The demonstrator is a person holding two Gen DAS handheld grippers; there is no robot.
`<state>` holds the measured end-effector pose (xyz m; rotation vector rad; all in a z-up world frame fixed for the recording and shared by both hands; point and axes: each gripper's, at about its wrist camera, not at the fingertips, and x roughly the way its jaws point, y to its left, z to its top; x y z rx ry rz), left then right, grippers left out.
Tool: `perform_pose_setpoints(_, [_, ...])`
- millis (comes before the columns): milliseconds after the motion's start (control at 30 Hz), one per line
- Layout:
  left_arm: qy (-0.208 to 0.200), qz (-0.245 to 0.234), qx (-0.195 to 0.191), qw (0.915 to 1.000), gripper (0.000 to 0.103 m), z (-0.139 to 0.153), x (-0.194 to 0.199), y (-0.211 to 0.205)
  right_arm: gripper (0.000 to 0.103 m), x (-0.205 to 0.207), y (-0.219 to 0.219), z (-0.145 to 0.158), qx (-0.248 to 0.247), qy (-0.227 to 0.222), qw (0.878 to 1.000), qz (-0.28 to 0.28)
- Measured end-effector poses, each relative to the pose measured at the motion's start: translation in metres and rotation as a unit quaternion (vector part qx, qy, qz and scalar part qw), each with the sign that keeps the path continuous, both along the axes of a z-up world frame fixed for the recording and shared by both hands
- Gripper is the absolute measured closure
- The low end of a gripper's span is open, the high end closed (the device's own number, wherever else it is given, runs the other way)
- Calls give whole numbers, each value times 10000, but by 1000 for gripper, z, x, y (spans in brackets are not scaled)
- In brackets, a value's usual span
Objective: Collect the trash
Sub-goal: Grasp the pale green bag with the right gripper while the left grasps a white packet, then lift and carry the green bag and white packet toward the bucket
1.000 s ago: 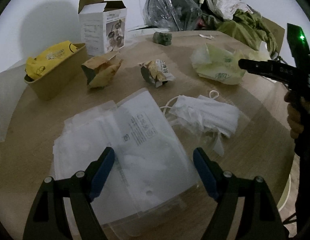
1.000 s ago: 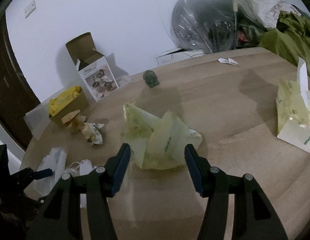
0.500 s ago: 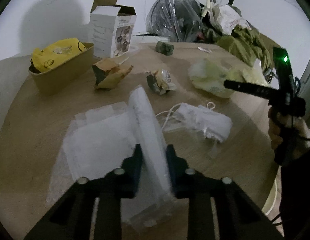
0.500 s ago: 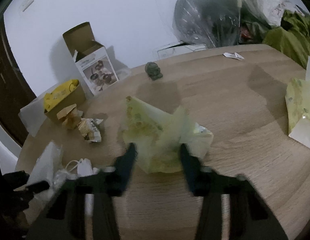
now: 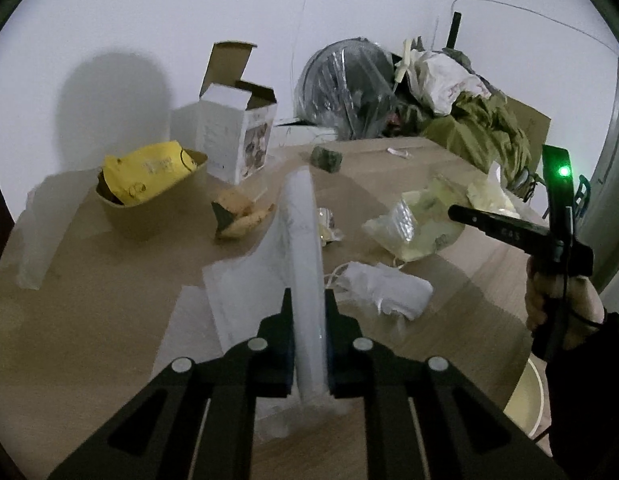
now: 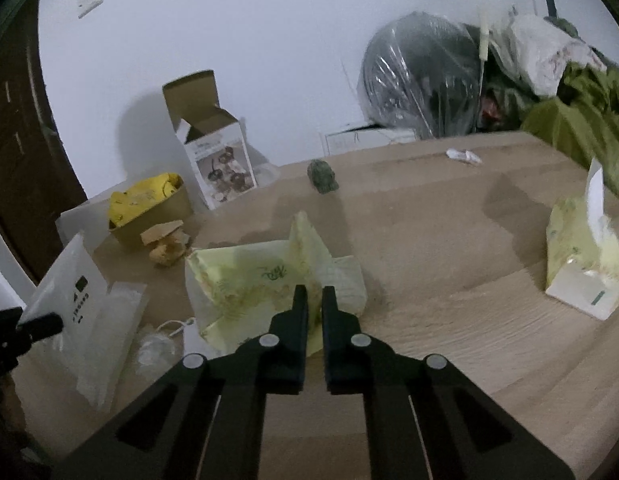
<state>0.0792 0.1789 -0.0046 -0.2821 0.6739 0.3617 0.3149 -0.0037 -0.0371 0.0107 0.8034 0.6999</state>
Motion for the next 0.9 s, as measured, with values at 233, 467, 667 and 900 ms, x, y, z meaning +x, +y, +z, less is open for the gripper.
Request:
perform_pose_setpoints(233, [-163,-49,240,9996,93,17,-12,-9,97,-17,-12,18,109,-138,9998,-38])
perform_pose_setpoints(467, [-421,-150,429,9981,93,35,-26,-23,97,-39,-26,35,198,-238,9995,-93])
perform_pose_setpoints(667, [-496,-426,390,9971,93,42,-27,-38,97,-64,-38,53,194,-407,9990,-42])
perform_pose_setpoints(900, [-616,-667,420,9950,93,44,-22,-56,97,-101,-46,81,143,-754,9970,90])
